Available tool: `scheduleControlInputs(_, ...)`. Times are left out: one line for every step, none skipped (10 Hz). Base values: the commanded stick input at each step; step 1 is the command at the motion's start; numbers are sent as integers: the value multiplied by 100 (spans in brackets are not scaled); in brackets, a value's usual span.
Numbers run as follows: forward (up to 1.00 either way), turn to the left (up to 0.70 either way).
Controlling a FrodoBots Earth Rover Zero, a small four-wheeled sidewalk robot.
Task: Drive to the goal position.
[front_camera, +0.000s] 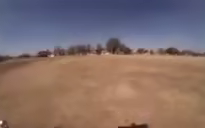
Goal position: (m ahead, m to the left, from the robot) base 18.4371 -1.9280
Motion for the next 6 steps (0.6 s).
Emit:
scheduleControlInputs(70,-27)
scheduleControlInputs(70,-27)
scheduleControlInputs(70,-27)
scheduleControlInputs(70,-27)
scheduleControlInputs(70,-27)
scheduleControlInputs(70,-27)
